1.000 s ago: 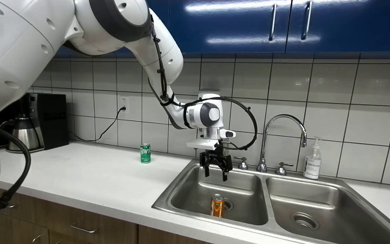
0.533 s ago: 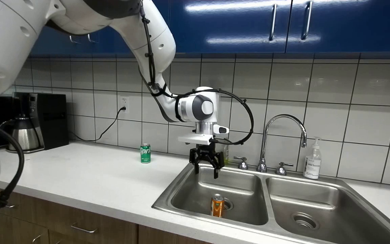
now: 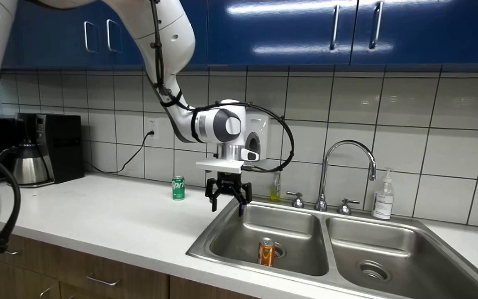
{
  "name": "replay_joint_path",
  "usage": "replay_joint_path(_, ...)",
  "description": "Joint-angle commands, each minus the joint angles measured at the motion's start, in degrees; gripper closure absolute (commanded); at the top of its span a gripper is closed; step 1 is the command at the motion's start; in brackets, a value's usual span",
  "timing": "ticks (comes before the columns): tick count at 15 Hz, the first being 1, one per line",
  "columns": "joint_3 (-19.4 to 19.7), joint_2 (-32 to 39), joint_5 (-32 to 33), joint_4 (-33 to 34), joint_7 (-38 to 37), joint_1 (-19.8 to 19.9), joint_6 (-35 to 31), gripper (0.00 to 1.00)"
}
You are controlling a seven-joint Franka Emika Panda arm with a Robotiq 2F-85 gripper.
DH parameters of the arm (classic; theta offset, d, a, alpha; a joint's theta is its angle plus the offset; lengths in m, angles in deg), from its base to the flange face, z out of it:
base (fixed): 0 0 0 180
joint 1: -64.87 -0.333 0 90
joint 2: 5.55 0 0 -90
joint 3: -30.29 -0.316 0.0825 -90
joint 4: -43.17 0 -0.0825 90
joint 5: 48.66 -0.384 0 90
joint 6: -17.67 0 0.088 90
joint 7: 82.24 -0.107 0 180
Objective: Place the orange can in the left sink
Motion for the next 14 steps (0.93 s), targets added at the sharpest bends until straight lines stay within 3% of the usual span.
replay_joint_path(1,-2.4,-5.9,-0.7,-6.0,6.4,-0.2,-0.3,0.0)
replay_joint_path(9,-5.2,-11.6,-3.3,-11.8,15.7,-2.2,0.9,0.0)
replay_joint_path(14,-4.6,-10.3,-2.1,-11.4,13.8,-3.0,0.2,0.0)
